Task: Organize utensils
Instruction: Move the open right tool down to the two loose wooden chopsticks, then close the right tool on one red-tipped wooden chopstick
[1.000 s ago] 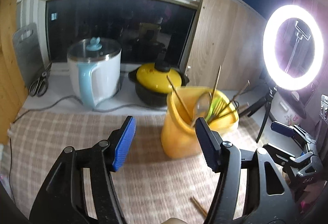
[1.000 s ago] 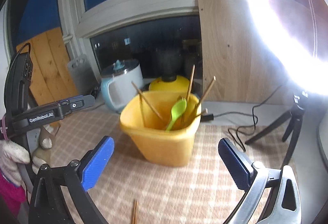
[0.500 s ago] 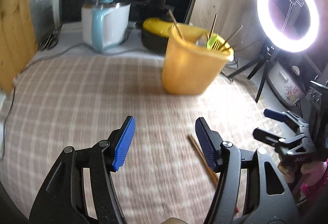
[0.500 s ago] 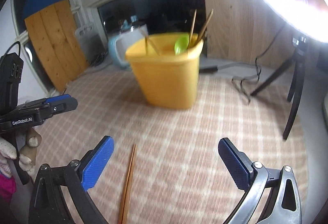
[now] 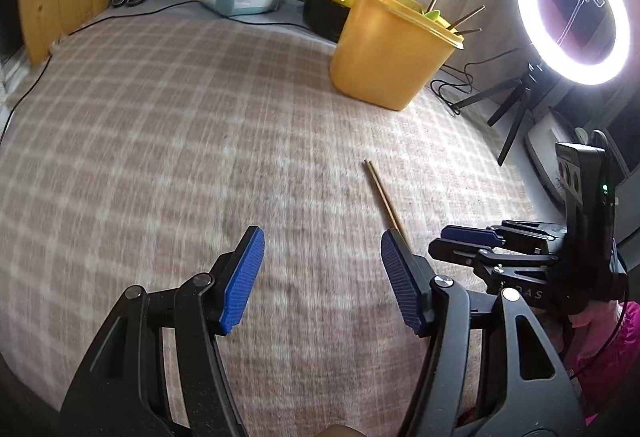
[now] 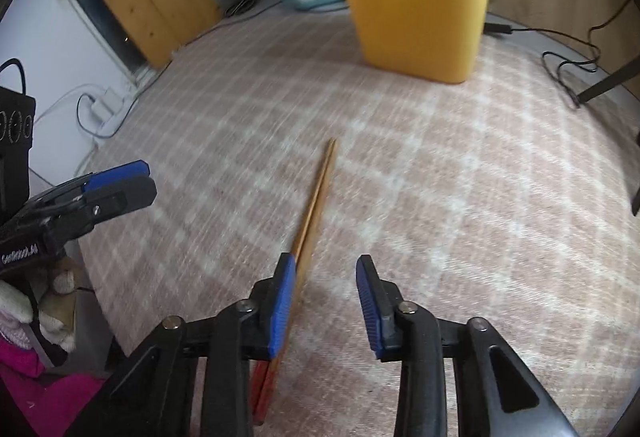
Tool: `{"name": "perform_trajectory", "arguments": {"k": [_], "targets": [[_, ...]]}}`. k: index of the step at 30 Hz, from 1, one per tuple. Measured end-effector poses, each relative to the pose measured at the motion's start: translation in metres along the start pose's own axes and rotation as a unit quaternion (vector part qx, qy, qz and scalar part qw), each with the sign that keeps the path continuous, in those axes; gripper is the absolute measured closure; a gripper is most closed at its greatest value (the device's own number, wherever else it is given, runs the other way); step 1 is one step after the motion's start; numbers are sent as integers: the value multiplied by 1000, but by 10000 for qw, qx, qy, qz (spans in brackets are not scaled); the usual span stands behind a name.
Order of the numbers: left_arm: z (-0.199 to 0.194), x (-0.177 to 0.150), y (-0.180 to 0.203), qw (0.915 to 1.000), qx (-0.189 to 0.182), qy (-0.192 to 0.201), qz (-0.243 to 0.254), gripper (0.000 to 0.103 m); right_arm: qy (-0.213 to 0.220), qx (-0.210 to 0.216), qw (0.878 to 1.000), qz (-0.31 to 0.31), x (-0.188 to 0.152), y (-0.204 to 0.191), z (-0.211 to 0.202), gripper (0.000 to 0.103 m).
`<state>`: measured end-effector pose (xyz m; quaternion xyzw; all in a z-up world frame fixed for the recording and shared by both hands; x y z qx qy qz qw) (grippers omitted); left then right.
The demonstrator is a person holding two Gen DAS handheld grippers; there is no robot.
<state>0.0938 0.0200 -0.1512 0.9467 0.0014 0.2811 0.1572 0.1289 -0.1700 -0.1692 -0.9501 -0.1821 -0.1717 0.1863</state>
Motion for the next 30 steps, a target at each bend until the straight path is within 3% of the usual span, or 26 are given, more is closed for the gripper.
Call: {"name": "perform_trajectory", "arguments": {"k": [7, 16, 20, 25, 30], "targets": [[-6, -9, -11, 9996, -11, 31, -277, 41, -280, -29, 9996, -8, 2, -3, 16, 86], [-8, -12, -15, 9994, 5, 10, -355, 41, -486, -85, 9988, 52, 8, -9, 25, 87], [-8, -12, -16, 9993, -14, 11, -361, 41, -598, -331, 9976, 66, 14, -10, 28, 88], [-5, -11, -17, 9994, -11, -16, -344, 41, -719, -255, 9967, 274, 21, -6, 32, 88], [-2, -9, -12, 9994, -89, -46, -334, 41, -731, -462, 9962, 80, 29, -16, 39, 92]]}}
Point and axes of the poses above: each gripper's, at about its wrist camera, not at the fingertips, and z roughly the way its jaws point, y to its right, x to its top, the point moved 2 cm from there along z, roughly the way its jaws point, and after that the axes turned 3 degrees about x, right-handed, at the moved point
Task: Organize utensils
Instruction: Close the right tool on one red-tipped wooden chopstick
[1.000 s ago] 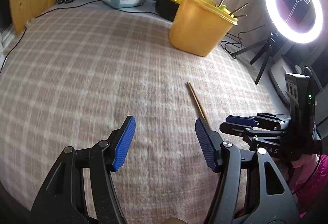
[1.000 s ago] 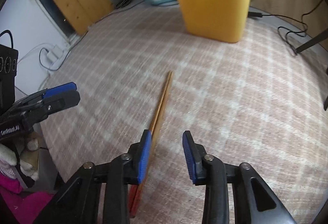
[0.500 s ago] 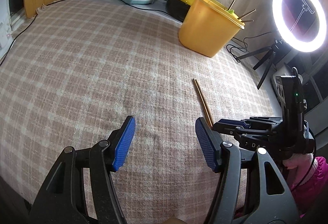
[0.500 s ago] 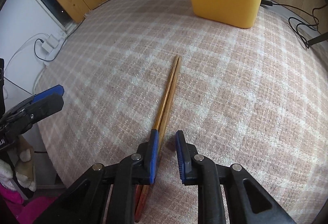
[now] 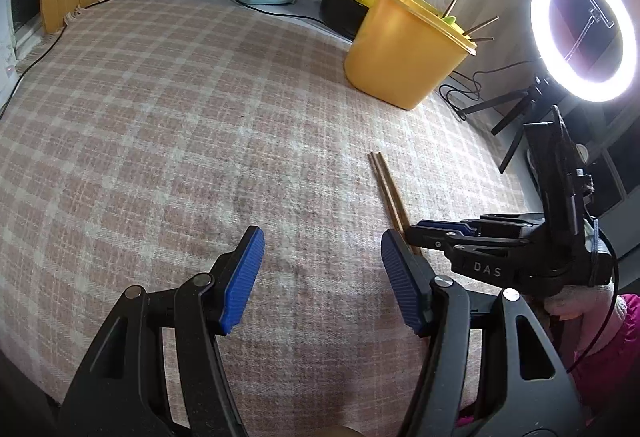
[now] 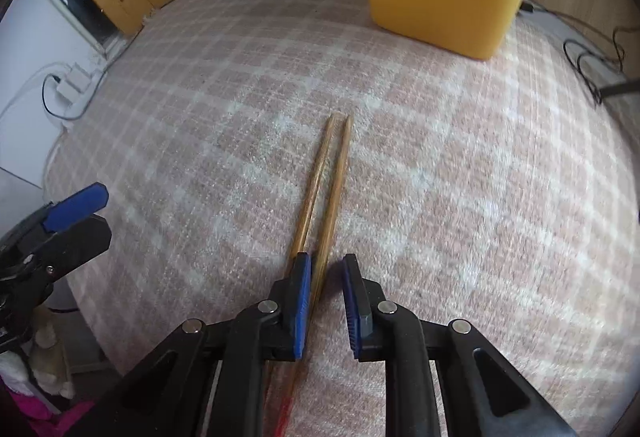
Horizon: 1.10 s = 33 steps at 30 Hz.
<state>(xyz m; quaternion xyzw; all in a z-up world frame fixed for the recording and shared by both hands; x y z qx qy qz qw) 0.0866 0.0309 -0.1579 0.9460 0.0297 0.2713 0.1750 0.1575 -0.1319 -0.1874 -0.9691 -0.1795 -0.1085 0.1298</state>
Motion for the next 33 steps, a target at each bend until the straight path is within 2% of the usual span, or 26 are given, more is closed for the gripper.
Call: {"name": "perform_trajectory", "arguments": {"k": [4, 7, 8, 10, 12, 13, 15, 17, 19, 24, 28, 31, 33], "targets": [[2, 0, 10, 9999, -121, -44, 98, 41, 43, 221, 9992, 340, -2, 13, -4, 97], [9, -1, 22, 9994, -254, -153, 182, 42, 93, 186, 9982, 561, -7, 27, -9, 102], [13, -2, 27, 9990, -310, -214, 238, 50, 84, 210, 9978, 616, -10, 34, -9, 102], [20, -5, 38, 9980, -362, -351, 388, 57, 69, 320, 9967, 738, -15, 45, -10, 102], [27, -6, 47, 9973, -328, -448, 475, 67, 194, 462, 9951, 853, -18, 53, -15, 102], [30, -7, 50, 9969, -348, -506, 497, 71, 319, 539, 9942, 874, -18, 55, -19, 98], [32, -8, 55, 9965, -328, -557, 537, 71, 449, 759, 9924, 853, -16, 54, -24, 96], [32, -9, 57, 9966, -298, -556, 529, 71, 462, 908, 9924, 695, -14, 46, -26, 84], [31, -9, 56, 9969, -281, -555, 474, 71, 436, 778, 9948, 493, -12, 39, -23, 80], [30, -9, 54, 9970, -225, -586, 443, 71, 193, 520, 9983, 158, -8, 20, -3, 80], [32, -8, 58, 9962, -219, -671, 515, 71, 122, 300, 9995, 30, -1, 12, 2, 91], [41, -5, 70, 9945, -230, -755, 684, 71, 131, 368, 9990, 233, -1, 18, -1, 93], [49, -3, 79, 9928, -232, -863, 796, 71, 145, 307, 9987, 382, -2, 28, -5, 99]]}}
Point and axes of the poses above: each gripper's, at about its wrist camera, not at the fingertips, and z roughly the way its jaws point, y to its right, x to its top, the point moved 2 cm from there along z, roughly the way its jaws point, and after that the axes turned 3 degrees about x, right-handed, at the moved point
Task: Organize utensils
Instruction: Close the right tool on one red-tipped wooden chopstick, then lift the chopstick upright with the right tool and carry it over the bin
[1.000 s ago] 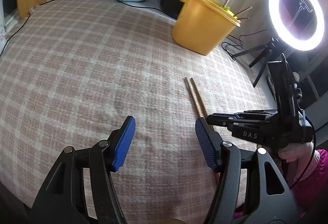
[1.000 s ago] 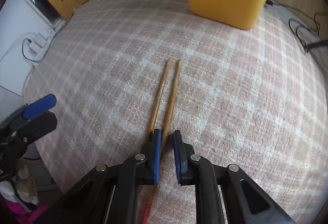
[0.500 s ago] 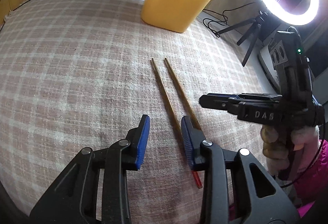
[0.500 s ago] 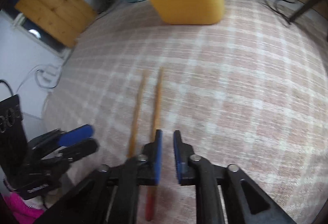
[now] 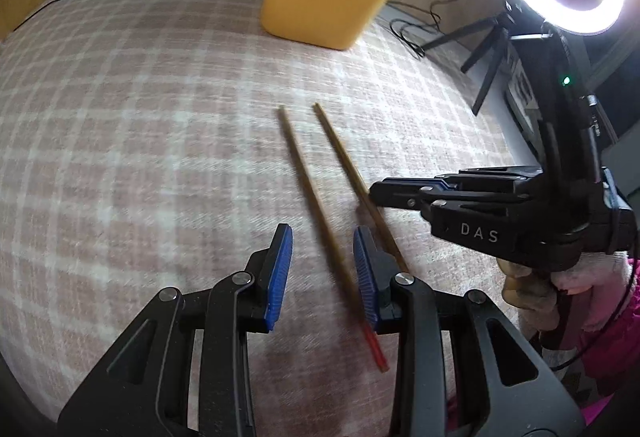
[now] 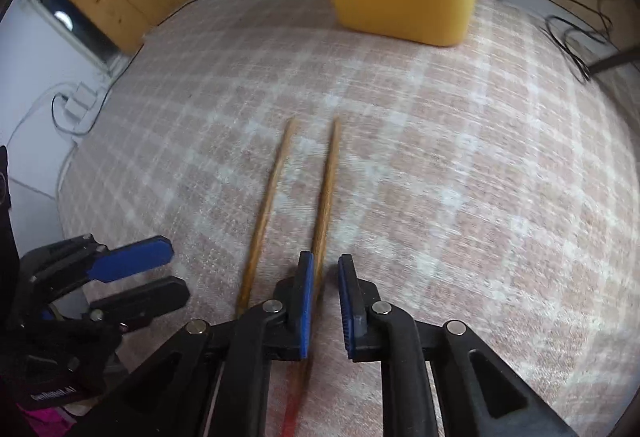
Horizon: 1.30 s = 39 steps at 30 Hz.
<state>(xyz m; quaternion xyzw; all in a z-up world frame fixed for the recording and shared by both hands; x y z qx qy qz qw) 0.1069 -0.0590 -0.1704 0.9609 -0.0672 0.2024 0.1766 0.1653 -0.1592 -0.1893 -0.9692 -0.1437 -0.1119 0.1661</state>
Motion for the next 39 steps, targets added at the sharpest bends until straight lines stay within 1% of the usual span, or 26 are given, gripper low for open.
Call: {"name": "perform_trajectory", "arguments": {"k": [1, 3, 4, 6, 7, 9, 10, 11, 12, 14, 18, 22, 23, 25, 26, 27, 29, 30, 32, 34, 37, 39], "targets": [[5, 3, 3, 10000, 14, -62, 50, 71, -4, -15, 10000, 44, 0, 5, 0, 99], [15, 7, 10, 9998, 48, -166, 110, 71, -42, 120, 9997, 191, -1, 16, 1, 99], [22, 11, 13, 9994, 113, -265, 171, 71, -1, 235, 9993, 297, -4, 21, -1, 99], [33, 14, 16, 9987, 264, -410, 175, 71, 117, 321, 9985, 421, -5, 29, -8, 96], [37, 15, 17, 9984, 289, -452, 177, 71, 185, 357, 9983, 434, -5, 30, -12, 93], [45, 16, 19, 9971, 530, -451, 316, 71, 269, 455, 9978, 410, -4, 31, -16, 85], [46, 16, 20, 9961, 667, -350, 459, 82, 291, 478, 9977, 384, -4, 30, -18, 80], [48, 16, 20, 9948, 799, -330, 539, 93, 301, 476, 9978, 344, -3, 29, -18, 80], [48, 16, 19, 9944, 820, -302, 595, 93, 292, 484, 9979, 315, -4, 30, -19, 80], [47, 16, 15, 9951, 725, -322, 597, 95, 242, 494, 9981, 272, -2, 30, -17, 80], [42, 16, 2, 9950, 720, -365, 585, 98, 63, 466, 9988, 165, 4, 18, -3, 80], [38, 18, -9, 9946, 640, -499, 651, 98, -234, 296, 9993, -7, 17, 7, 13, 80], [40, 20, -8, 9935, 649, -570, 740, 98, -265, 245, 9993, -75, 21, 4, 16, 80], [43, 25, -8, 9921, 767, -620, 774, 98, -399, 111, 9989, -218, 29, -2, 20, 80], [45, 28, -7, 9916, 765, -660, 806, 97, -426, 48, 9987, -282, 32, -3, 21, 80], [47, 31, -5, 9907, 791, -646, 904, 97, -478, -27, 9982, -368, 36, -5, 24, 85], [51, 36, -4, 9909, 740, -523, 995, 97, -509, -194, 9973, -499, 40, -6, 27, 98], [51, 37, -5, 9916, 706, -523, 950, 98, -524, -171, 9972, -499, 42, -6, 28, 98], [47, 41, -10, 9949, 453, -524, 737, 99, -514, -30, 9981, -326, 43, 0, 27, 99], [41, 44, -13, 9965, 347, -423, 634, 99, -390, 106, 9991, -107, 41, 9, 22, 99], [27, 50, -18, 9989, 102, -230, 403, 99, -129, 350, 9991, 199, 37, 17, 9, 99], [16, 55, -19, 9995, -10, -67, 306, 99, 106, 407, 9987, 294, 34, 20, -4, 99]]}}
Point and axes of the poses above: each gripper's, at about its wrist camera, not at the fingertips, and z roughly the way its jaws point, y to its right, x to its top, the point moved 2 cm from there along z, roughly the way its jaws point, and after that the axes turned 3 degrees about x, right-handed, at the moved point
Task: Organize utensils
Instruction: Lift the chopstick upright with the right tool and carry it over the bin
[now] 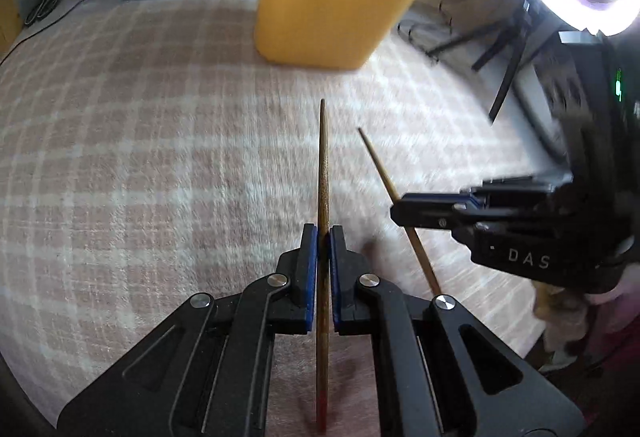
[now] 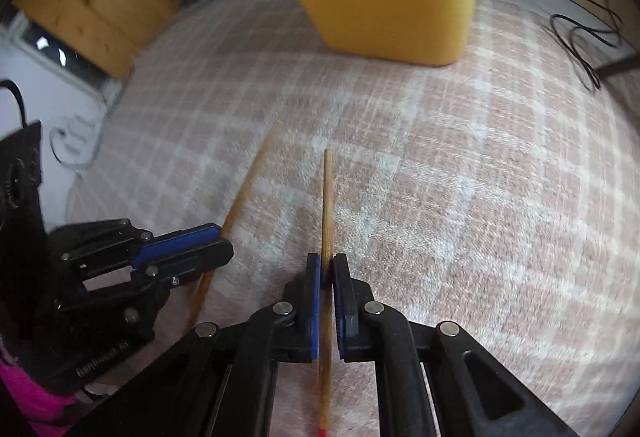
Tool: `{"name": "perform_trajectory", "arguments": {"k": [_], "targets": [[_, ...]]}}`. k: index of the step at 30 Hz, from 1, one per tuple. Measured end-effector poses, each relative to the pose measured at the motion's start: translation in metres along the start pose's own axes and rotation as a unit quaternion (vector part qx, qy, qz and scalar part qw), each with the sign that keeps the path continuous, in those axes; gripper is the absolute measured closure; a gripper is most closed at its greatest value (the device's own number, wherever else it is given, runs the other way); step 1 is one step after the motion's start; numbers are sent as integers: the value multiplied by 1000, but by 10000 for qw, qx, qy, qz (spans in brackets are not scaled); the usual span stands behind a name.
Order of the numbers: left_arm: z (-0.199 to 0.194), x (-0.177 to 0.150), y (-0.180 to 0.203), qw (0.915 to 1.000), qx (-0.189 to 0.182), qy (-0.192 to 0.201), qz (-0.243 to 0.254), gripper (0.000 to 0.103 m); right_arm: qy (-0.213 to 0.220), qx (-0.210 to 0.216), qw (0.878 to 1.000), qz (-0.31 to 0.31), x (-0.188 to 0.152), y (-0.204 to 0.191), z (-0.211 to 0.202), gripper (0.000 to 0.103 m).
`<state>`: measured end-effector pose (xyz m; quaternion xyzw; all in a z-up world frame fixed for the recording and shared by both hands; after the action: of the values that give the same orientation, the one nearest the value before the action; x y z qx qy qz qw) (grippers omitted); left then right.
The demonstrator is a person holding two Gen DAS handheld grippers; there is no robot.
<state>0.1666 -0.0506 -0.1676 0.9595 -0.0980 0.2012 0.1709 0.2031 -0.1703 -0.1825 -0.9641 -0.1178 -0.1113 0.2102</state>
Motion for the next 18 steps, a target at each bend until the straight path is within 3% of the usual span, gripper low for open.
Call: {"name": "perform_trajectory", "arguments": {"k": [9, 18], "targets": [[-50, 23, 4, 9967, -103, 798, 103, 99, 1247, 123, 9921, 69, -10, -1, -72, 99], [-81, 38, 10, 9912, -189, 1306, 122, 99, 2085, 3, 9778, -209, -19, -19, -115, 99]]}}
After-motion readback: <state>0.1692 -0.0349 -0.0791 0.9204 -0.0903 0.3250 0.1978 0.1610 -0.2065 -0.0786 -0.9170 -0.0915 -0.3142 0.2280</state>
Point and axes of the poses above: each gripper's, at about its wrist camera, not at the fingertips, and z roughly the way its jaws point, y to its right, x to its top, the point moved 2 cm from there along z, roughly the way its jaws point, and after that the axes turned 3 degrees about x, right-handed, at the moved point
